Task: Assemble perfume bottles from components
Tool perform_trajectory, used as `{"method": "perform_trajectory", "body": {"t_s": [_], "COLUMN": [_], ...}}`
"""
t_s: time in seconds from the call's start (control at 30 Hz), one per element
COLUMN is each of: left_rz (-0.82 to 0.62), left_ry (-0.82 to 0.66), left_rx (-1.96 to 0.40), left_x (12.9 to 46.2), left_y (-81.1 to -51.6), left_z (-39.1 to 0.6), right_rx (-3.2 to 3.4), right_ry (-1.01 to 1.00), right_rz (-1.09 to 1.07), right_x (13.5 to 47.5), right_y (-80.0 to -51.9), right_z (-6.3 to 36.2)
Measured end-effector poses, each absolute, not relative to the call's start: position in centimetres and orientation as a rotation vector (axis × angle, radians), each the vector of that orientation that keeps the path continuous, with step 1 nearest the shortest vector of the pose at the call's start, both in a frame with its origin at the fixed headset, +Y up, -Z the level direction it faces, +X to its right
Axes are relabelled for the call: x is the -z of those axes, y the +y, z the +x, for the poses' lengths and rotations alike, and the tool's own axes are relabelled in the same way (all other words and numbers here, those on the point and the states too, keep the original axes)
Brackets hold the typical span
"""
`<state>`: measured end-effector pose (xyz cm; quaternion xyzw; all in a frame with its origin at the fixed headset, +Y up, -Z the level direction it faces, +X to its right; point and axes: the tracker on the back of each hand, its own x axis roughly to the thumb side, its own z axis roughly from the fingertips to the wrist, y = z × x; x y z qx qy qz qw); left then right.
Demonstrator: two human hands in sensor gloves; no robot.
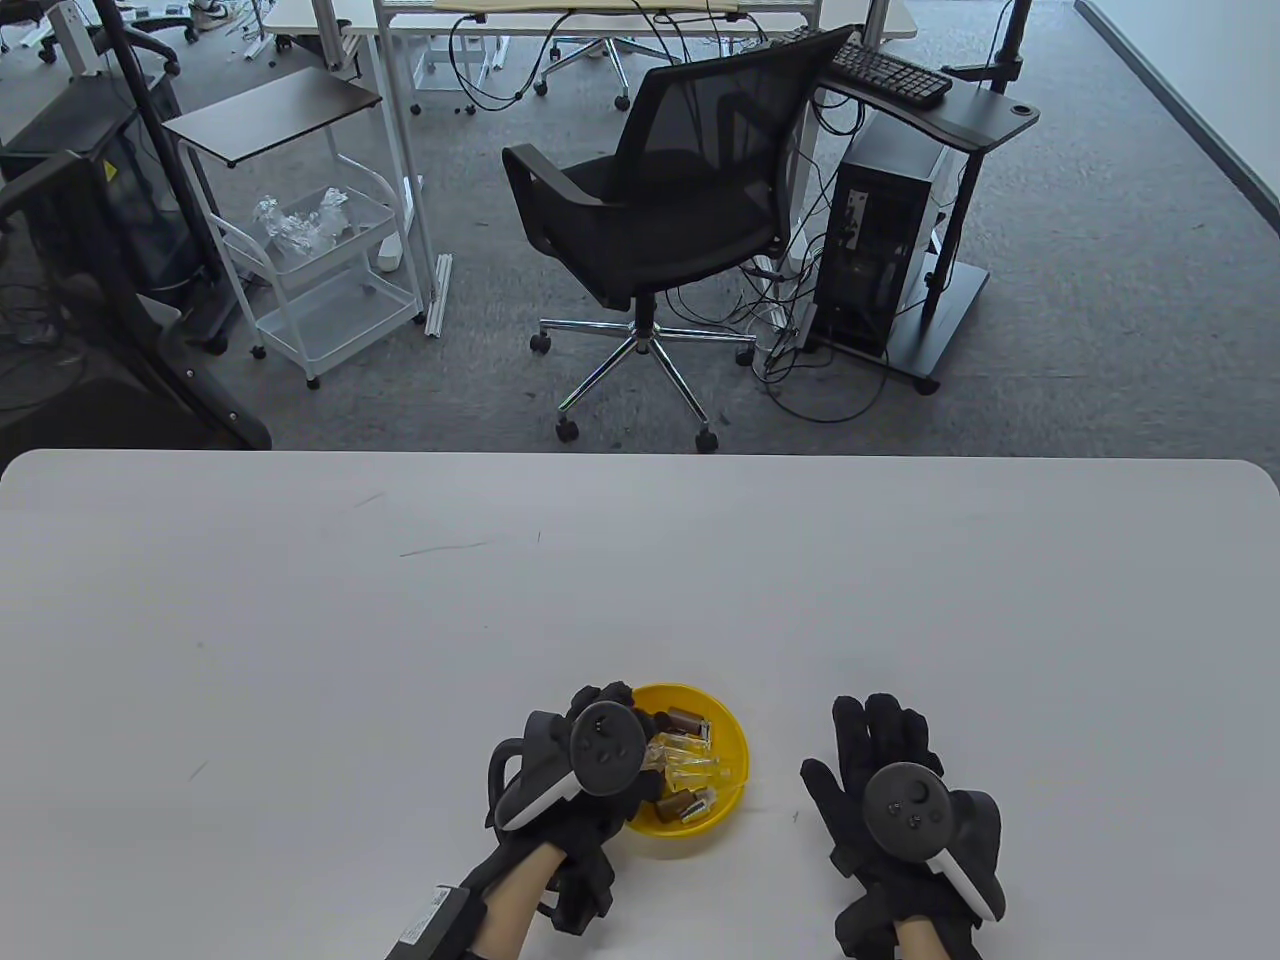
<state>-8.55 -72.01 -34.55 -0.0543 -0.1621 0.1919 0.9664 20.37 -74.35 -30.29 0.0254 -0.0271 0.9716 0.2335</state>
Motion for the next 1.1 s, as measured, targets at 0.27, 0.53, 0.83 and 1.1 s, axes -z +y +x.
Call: {"method": "perform_trajectory", "body": {"t_s": [0.27,0.53,0.83,1.1], "left_rz": [-0.011,0.073,0.058,0.073], "left_ry": [-0.338,-0.282,-0.232,-0.2], "left_rx": [-0.519,-0.691,-0.713,-0.743], "left_x": [32.9,32.0,31.8,31.9], "left_y": [-70.6,-72.8,-73.6,-73.7], "left_z": [-11.3,-14.2,-16.3,-16.8], "right_rx": [-2.685,-2.721,-2.707,-2.658], "right_ry": [-0.07,-0.086,-0.217,-0.177], "right_rz": [0.076,0.112,0.292,0.551], "right_x": [30.3,30.3,29.6,28.8], "right_y": [-74.3,-73.9,-72.0,-70.7], "right_z": [20.2,19.4,16.8,12.7]}}
